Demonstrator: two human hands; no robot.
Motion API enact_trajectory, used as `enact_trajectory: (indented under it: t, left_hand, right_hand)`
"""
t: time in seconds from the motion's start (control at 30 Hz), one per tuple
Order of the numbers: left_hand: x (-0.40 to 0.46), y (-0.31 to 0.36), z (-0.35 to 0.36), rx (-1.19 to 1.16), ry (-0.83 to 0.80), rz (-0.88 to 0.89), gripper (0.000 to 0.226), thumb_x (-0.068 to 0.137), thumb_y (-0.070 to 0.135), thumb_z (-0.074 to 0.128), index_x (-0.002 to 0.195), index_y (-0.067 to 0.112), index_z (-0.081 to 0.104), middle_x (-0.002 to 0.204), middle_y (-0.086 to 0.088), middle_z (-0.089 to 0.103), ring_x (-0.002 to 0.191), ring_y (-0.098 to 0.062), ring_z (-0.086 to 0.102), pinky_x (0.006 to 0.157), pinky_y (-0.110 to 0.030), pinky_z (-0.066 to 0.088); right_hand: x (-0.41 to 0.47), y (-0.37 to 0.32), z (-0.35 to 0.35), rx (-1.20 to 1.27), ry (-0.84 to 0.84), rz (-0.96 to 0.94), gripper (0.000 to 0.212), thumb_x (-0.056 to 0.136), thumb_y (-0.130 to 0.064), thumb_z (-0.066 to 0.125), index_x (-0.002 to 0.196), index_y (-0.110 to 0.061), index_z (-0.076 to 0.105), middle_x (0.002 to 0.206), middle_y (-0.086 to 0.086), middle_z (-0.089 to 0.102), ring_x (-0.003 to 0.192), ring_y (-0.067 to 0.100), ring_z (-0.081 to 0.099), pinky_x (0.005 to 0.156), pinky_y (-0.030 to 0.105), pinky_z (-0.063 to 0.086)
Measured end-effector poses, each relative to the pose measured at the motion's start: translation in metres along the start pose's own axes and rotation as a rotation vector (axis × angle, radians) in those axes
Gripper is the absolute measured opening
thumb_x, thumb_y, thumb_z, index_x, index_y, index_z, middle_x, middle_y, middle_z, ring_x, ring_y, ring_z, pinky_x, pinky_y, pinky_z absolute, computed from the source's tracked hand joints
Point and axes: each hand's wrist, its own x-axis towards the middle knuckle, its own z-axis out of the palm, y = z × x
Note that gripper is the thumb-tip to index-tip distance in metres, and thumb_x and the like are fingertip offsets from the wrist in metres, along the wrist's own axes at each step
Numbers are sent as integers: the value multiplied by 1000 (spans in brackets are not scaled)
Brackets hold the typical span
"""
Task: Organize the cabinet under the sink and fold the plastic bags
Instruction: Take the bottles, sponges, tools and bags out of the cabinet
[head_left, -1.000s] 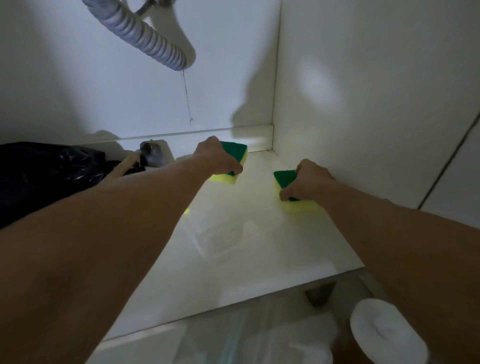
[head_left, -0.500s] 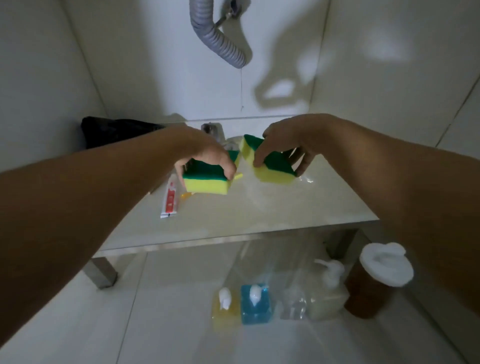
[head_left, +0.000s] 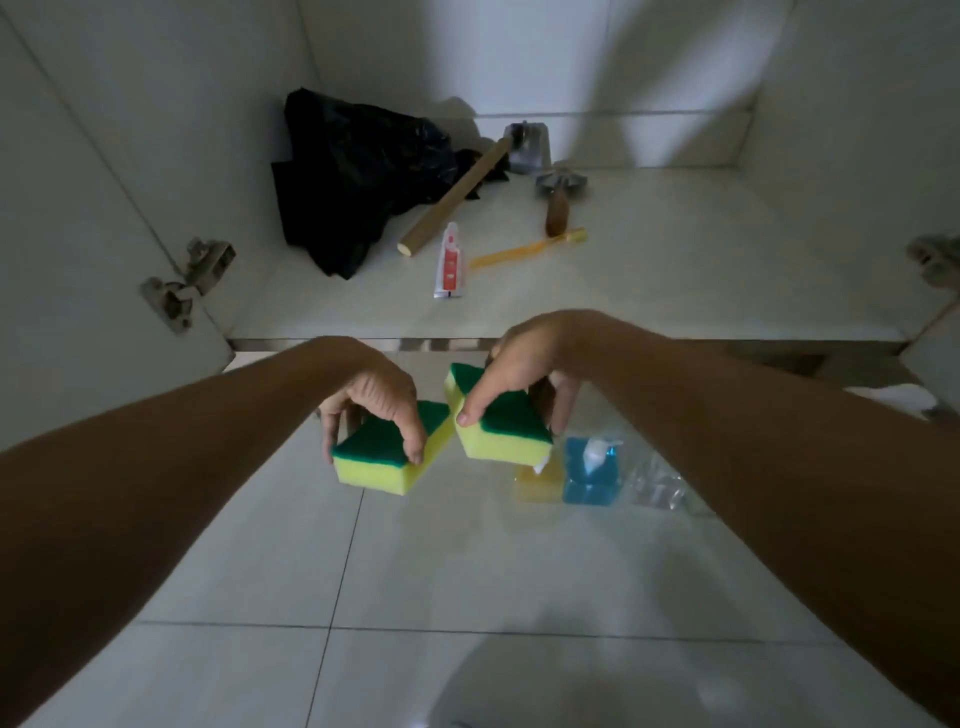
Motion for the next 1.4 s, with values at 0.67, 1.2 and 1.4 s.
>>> enact_trajectory:
  t: [0.67, 1.2, 1.4]
  left_hand:
    - [133, -66, 92, -192, 412, 46, 108, 59, 43, 85, 145, 23, 22, 122, -10, 35, 104, -29, 51, 84, -35, 53]
    - [138, -70, 96, -218, 420, 107, 96, 71, 16, 84, 147, 11, 26, 138, -11, 44, 126, -30, 43, 89, -34, 55]
    - [140, -71, 99, -183, 448, 106, 94, 73, 20, 83, 147, 9, 26, 138, -11, 46, 128, -29, 42, 101, -33, 41]
  right_hand:
    - [105, 8, 114, -142, 359, 19, 63, 64, -54, 80, 105, -17, 49, 89, -1, 48, 69, 18, 53, 58, 31, 50]
    - [116, 20, 135, -366, 408, -134, 18, 80, -3, 66, 97, -6, 61, 76, 3, 49, 89, 29, 66, 66, 27, 45]
    - [112, 20, 140, -295, 396, -95, 19, 85, 1, 58, 103, -3, 63, 104, 13, 64, 101, 30, 65, 73, 28, 46]
